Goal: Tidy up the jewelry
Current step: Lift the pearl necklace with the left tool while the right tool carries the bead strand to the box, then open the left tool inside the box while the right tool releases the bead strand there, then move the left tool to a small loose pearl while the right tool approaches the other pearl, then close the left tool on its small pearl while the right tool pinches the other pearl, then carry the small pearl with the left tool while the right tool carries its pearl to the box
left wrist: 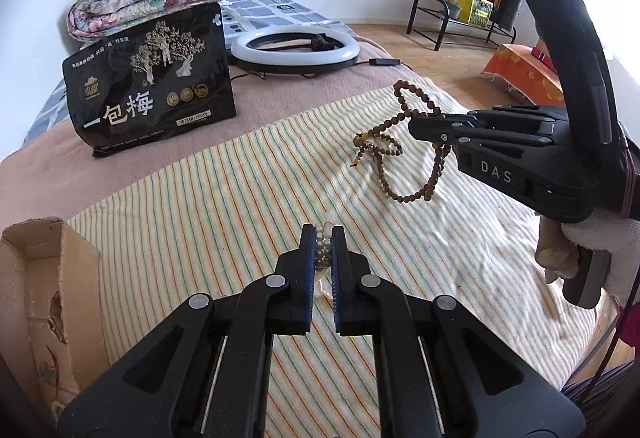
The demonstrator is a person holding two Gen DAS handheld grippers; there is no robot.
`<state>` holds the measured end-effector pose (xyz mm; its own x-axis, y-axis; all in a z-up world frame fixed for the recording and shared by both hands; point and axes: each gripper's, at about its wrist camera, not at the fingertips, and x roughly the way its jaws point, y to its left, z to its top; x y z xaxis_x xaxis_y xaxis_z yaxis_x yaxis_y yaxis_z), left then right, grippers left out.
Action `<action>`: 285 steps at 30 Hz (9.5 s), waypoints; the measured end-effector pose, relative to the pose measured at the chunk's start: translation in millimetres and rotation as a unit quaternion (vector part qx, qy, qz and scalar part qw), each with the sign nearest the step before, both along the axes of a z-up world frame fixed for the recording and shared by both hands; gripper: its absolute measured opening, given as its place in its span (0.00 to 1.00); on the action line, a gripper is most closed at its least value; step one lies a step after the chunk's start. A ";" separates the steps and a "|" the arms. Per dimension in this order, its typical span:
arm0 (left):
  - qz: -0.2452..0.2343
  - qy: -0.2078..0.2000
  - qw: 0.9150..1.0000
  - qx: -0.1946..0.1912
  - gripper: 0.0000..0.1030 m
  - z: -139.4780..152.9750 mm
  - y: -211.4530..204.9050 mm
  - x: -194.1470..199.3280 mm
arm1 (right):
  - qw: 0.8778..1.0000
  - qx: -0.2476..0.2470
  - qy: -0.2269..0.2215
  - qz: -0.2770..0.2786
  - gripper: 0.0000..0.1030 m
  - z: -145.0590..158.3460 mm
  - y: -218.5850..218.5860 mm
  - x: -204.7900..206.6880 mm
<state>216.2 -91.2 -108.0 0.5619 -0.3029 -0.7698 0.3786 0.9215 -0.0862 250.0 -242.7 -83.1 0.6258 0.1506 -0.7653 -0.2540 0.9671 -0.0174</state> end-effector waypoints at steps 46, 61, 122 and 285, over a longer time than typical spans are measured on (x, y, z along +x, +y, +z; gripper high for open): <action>0.100 -0.148 0.983 -0.047 0.05 136.8 150.5 -125.3 | 0.981 0.054 -0.147 0.111 0.03 183.9 118.4 -121.3; 0.182 -0.146 0.971 -0.044 0.05 126.5 240.5 -134.4 | 0.971 0.070 -0.147 0.178 0.03 191.4 204.9 -107.8; 0.241 -0.029 0.969 -0.043 0.33 62.0 294.5 -112.1 | 0.979 0.080 -0.006 0.187 0.68 47.3 309.0 -39.0; 0.173 -0.094 0.980 -0.034 0.08 69.4 177.6 -123.6 | 0.986 0.052 -0.076 0.141 0.06 76.6 176.0 -121.6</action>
<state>92.6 86.4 -38.6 0.7698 -0.1167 -0.6276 0.0595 0.9920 -0.1115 128.4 -66.7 -6.6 0.6543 0.4081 -0.6366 -0.5148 0.8570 0.0202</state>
